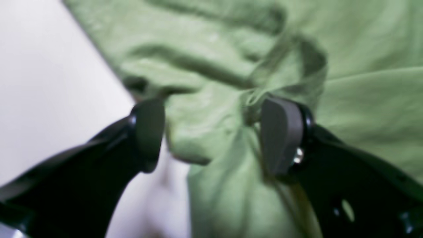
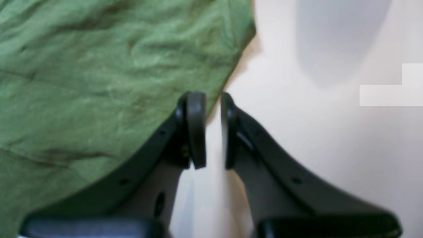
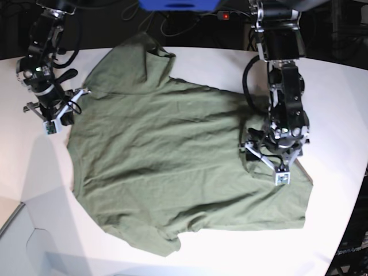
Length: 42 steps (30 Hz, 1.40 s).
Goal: Layout the t-shirt on the table in an organized manner, then fold the t-shirt properly
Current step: 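Grasp the shirt side with the left gripper and drag it inward, then move the left gripper to the shirt corner and grasp it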
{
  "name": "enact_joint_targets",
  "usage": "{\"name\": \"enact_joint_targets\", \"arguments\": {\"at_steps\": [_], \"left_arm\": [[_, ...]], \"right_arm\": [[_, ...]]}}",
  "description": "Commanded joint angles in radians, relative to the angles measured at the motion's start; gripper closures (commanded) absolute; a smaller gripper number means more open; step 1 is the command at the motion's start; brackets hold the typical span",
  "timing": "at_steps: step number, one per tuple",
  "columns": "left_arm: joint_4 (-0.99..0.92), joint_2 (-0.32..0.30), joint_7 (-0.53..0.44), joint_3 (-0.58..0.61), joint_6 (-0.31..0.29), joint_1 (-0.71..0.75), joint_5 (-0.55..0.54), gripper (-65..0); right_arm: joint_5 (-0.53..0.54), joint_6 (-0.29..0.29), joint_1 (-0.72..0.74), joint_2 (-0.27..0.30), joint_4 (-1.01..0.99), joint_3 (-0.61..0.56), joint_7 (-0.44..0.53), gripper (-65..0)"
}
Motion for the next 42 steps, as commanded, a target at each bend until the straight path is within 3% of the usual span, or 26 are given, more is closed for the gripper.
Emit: {"name": "enact_joint_targets", "arguments": {"at_steps": [1, 10, 14, 19, 21, 24, 30, 36, 42], "left_arm": [[0.019, -0.008, -0.013, 0.002, 0.004, -0.021, -0.022, -44.4], [0.021, -0.011, -0.009, 0.002, 0.004, -0.023, -0.154, -44.4], [0.010, -0.044, -0.015, 0.002, 0.004, -0.024, -0.208, -44.4], [0.007, -0.046, -0.013, 0.002, 0.004, -0.024, -0.213, -43.7], [0.007, -0.046, -0.009, 0.002, 0.004, -0.023, -0.219, -38.9], [0.007, -0.046, -0.016, 0.002, 0.004, -0.023, -0.219, -22.6], [0.031, -0.047, -0.009, -0.007, 0.004, -0.015, -0.220, 0.0], [0.283, -0.073, 0.028, -0.013, 0.004, 0.037, -0.220, -0.1], [0.536, -0.073, 0.182, -0.195, 0.004, 0.112, -0.220, -0.1]], "right_arm": [[0.012, 0.001, 0.009, 0.012, 0.017, 0.004, 0.022, -9.8], [0.012, 0.001, 0.013, 0.012, 0.017, 0.001, 0.022, -9.8], [0.012, 0.001, 0.013, 0.012, 0.017, 0.001, 0.022, -9.8], [0.012, 0.001, 0.015, 0.012, 0.016, 0.001, 0.022, -9.8], [0.012, 0.001, 0.024, 0.010, 0.016, 0.001, 0.022, -9.8], [0.012, 0.001, 0.033, 0.009, -0.003, 0.001, 0.022, -9.8], [0.012, 0.001, 0.035, 0.013, -0.041, 0.003, 0.022, -9.8], [0.012, 0.001, 0.035, 0.013, -0.044, 0.001, 0.022, -9.8], [0.012, 0.001, 0.058, 0.013, -0.046, 0.001, 0.024, -9.8]]}}
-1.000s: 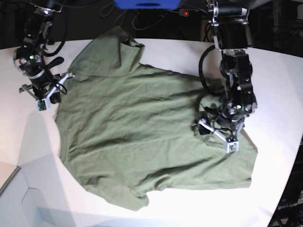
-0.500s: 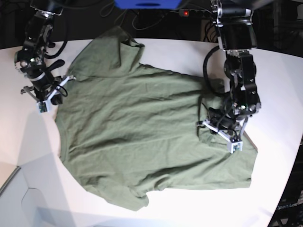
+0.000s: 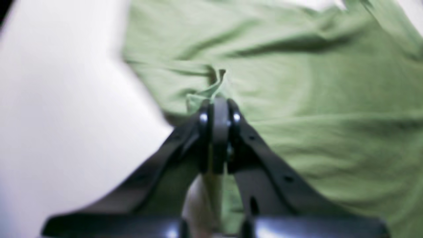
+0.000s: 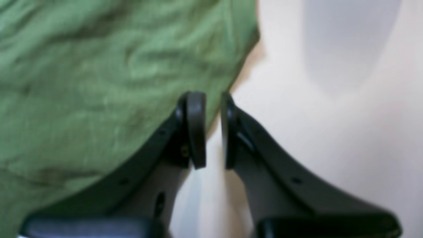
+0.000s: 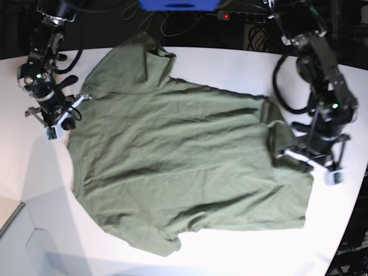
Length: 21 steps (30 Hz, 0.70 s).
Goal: Layout the t-shirt on the table in an organized manner, then fold the t-shirt properly
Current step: 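Move the left gripper to the shirt corner and grasp it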
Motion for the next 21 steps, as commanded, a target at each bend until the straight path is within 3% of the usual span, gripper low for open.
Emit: {"name": "enact_joint_targets", "arguments": {"at_steps": [1, 4, 13, 21], "left_arm": [[0.033, -0.006, 0.011, -0.024, 0.001, 0.010, -0.008, -0.1], [0.047, -0.031, 0.054, -0.121, 0.001, 0.083, -0.008, -0.1], [0.051, -0.101, 0.051, -0.337, -0.001, 0.303, -0.010, -0.1], [0.031, -0.088, 0.051, -0.360, -0.001, 0.347, -0.010, -0.2]], "right_arm": [[0.010, 0.001, 0.005, 0.010, 0.015, 0.003, 0.021, -9.8], [0.010, 0.001, 0.007, 0.009, 0.015, 0.001, 0.021, -9.8], [0.010, 0.001, 0.008, 0.007, 0.015, -0.040, 0.021, -9.8], [0.012, 0.001, 0.001, -0.008, 0.017, -0.077, 0.021, -9.8]]}}
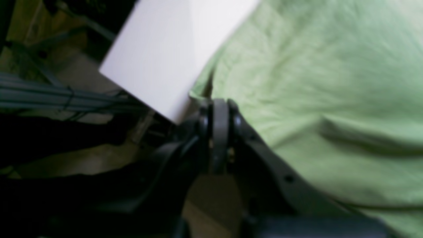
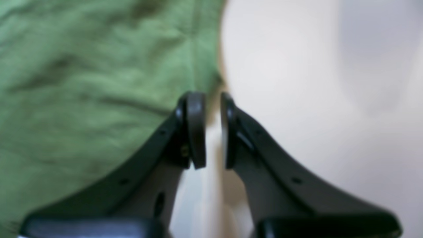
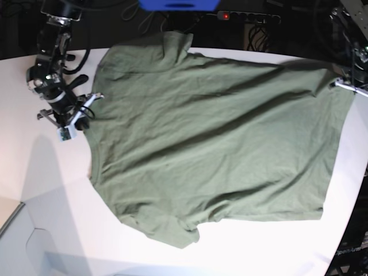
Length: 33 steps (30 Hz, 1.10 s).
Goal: Layout the t-shirt on the table in an organized manner, then fold the t-shirt properly
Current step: 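Move the left gripper to the shirt corner and grasp it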
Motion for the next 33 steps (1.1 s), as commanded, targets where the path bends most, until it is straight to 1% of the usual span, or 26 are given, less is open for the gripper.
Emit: {"name": "enact_joint_targets", "arguments": {"at_steps": [1, 6, 12, 14, 16, 19, 22, 24, 26, 31, 33], "left_arm": [[0.005, -0.005, -0.010, 0.010, 0.003, -0.003, -0.002, -0.2], [-0.005, 0.018, -0.010, 0.020, 0.003, -0.003, -0.002, -0.2], [-0.005, 0.013, -0.010, 0.020, 0.003, -0.006, -0.002, -0.2], [-0.005, 0.013, -0.010, 0.020, 0.003, -0.009, -0.002, -0.2], [-0.005, 0.013, -0.010, 0.020, 0.003, -0.010, -0.002, -0.2], [-0.005, 0.013, -0.010, 0.022, 0.003, -0.010, -0.002, -0.2], [-0.005, 0.013, -0.010, 0.022, 0.003, -0.010, -0.002, -0.2], [-0.005, 0.013, -0.010, 0.022, 0.003, -0.010, -0.002, -0.2], [-0.005, 0.013, -0.010, 0.022, 0.003, -0.010, -0.002, -0.2], [-0.005, 0.010, -0.010, 0.022, 0.003, -0.010, -0.002, -0.2], [-0.005, -0.002, -0.010, 0.022, 0.003, -0.010, -0.002, -0.2]], "right_arm": [[0.011, 0.000, 0.000, 0.011, 0.023, 0.006, 0.022, -9.8], [0.011, 0.000, -0.082, -0.011, 0.101, 0.001, 0.017, -10.2], [0.011, 0.000, -0.213, -0.075, 0.264, -0.002, 0.012, -11.0], [0.011, 0.000, -0.248, -0.095, 0.293, -0.005, 0.012, -14.9], [0.005, 0.000, -0.277, -0.097, 0.299, -0.037, 0.011, -21.7], [0.005, 0.002, -0.303, -0.091, 0.302, -0.068, -0.020, -34.1], [0.011, 0.002, -0.334, -0.095, 0.299, -0.071, -0.031, -43.1], [0.011, 0.002, -0.349, -0.106, 0.298, -0.068, -0.028, -45.2], [0.010, 0.002, -0.353, -0.124, 0.285, -0.063, -0.023, -45.2], [0.010, 0.002, -0.383, -0.132, 0.284, -0.045, -0.024, -45.2], [0.010, 0.002, -0.400, -0.135, 0.285, -0.047, -0.023, -45.2]]}}
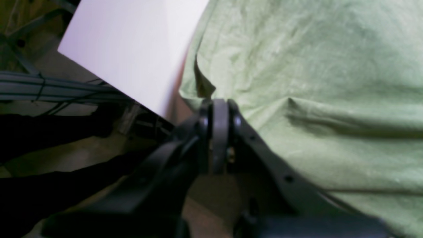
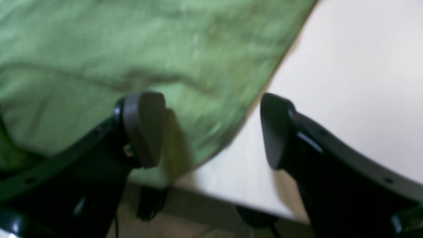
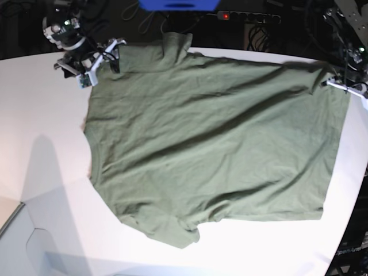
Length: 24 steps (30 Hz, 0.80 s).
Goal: Layout the t-shirt on the table in an organized manner, then fold the t-shirt properly
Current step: 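Move the left gripper to the shirt corner and grasp it, then hold both corners and pull the shirt edge taut with both grippers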
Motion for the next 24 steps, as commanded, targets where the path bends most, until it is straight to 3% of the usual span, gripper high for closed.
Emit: {"name": "enact_joint_targets", "arguments": {"at_steps": [1, 15, 17, 19, 24], "left_arm": [[0.014, -0.017, -0.014, -0.003, 0.003, -0.004, 0.002, -0.2], [0.014, -0.019, -0.014, 0.043, 0.003, -0.004, 0.002, -0.2], [0.014, -0.014, -0.014, 0.046, 0.003, -0.004, 0.002, -0.2], [0.014, -0.014, -0.014, 0.061, 0.003, -0.004, 0.002, -0.2], [0.014, -0.013, -0.014, 0.073, 0.003, -0.003, 0.002, -0.2]], "right_arm": [[0.011, 0.002, -0.006, -0.009, 0.017, 0.002, 0.014, -45.2], [0.011, 0.002, -0.038, -0.026, -0.089, 0.006, 0.019, -44.9], [0.011, 0.002, -0.038, -0.026, -0.114, 0.006, 0.049, -42.6], [0.011, 0.002, -0.038, -0.026, -0.126, 0.006, 0.080, -36.2], [0.007, -0.001, -0.038, -0.026, -0.122, 0.020, 0.086, -8.0]]}}
